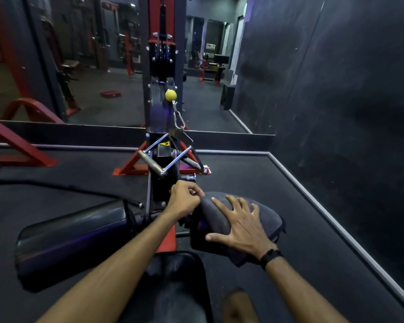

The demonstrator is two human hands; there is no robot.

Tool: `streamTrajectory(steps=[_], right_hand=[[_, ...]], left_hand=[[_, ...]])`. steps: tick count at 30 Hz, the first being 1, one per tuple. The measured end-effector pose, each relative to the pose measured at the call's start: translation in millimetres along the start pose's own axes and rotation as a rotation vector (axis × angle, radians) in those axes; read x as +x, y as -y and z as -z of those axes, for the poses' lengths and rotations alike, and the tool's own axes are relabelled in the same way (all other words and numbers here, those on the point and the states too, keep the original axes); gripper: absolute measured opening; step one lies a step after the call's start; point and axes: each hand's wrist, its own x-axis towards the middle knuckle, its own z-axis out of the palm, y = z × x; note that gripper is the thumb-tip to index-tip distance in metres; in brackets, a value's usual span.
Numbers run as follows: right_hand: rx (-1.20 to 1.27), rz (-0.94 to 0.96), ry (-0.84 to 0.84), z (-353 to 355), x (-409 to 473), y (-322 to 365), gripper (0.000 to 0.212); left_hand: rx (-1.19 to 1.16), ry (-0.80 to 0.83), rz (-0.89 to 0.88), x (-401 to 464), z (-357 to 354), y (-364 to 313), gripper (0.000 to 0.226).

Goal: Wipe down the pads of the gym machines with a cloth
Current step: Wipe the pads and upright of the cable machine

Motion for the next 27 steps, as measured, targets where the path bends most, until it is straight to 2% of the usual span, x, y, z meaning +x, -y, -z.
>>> streamTrajectory(steps=[4, 11, 16, 22, 24, 27], right_hand=[[-0.013, -0.017, -0.095, -2, 10, -8, 0.09], [-0.03, -0.153, -0.127, -8, 7, -18, 0.093], [-0.053, -0.138, -0.229, -9, 11, -13, 0.077], [-0.054, -0.124, -0.392, -16, 4, -10, 0.049], [-0.037, -0.176, -0.428, -17, 1, -15, 0.043], [-0.037, -0.317, -0.466, -20, -7, -30, 0.045]], left_hand=[[-0.063, -0.066, 0.013, 0, -7, 5, 0.037], [-0.214, -0.123, 0.136, 1, -33, 17, 0.043], [-0.277, -0.174, 0.241, -3, -44, 19, 0.042], [-0.336, -0.148, 0.279, 2, -49, 22, 0.047], [-0.315, -0.112, 0.264, 4, -53, 23, 0.038], [-0.215, -0.046, 0.221, -2, -60, 24, 0.048]])
